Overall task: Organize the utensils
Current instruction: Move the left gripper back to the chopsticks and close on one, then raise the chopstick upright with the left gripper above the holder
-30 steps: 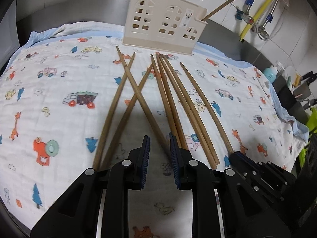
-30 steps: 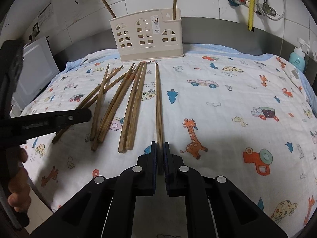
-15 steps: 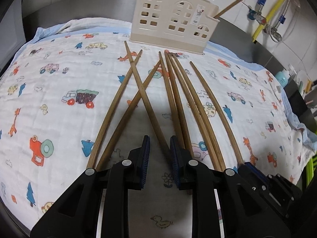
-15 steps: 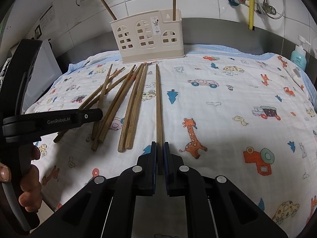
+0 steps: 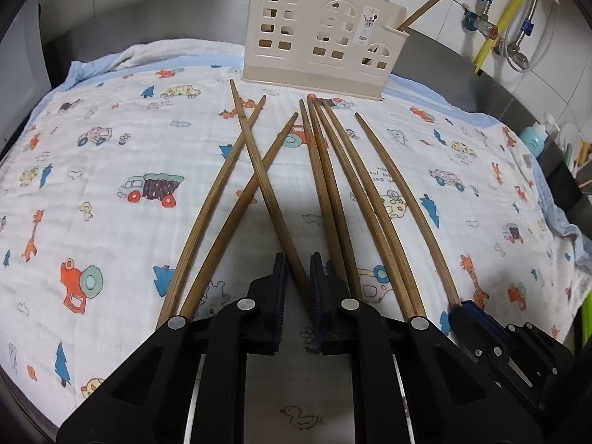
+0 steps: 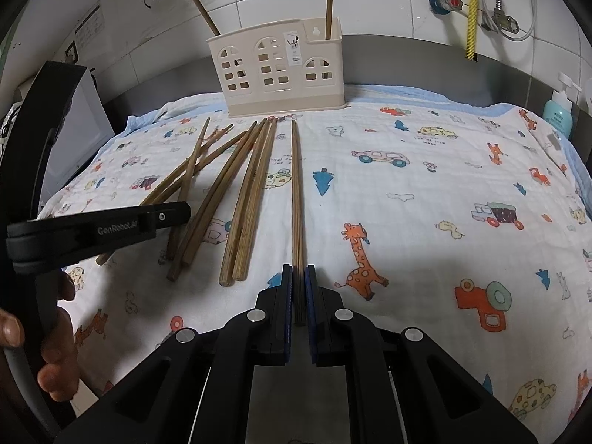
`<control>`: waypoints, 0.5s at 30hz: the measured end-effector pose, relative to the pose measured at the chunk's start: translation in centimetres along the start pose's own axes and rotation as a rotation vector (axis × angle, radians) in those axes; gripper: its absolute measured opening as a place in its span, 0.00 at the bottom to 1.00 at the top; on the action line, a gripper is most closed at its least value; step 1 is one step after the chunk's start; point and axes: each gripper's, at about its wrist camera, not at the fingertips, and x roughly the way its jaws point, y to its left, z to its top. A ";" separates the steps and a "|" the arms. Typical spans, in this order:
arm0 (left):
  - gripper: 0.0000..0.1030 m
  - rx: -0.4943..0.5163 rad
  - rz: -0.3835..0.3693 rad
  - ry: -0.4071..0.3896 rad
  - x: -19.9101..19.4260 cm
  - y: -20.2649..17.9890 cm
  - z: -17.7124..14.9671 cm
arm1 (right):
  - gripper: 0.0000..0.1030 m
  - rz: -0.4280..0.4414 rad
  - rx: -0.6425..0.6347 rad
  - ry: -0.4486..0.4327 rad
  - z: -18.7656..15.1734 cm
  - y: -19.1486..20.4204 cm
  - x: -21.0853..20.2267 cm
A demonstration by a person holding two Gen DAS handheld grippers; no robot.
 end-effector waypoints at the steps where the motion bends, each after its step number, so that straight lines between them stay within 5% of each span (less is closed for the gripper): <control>1: 0.09 -0.007 -0.011 0.003 -0.1 0.3 0.0 | 0.07 0.001 0.002 -0.001 0.0 0.0 -0.1; 15: 0.08 0.018 -0.006 0.007 -0.1 0.5 -0.4 | 0.07 -0.020 0.001 -0.013 0.3 0.4 -1.1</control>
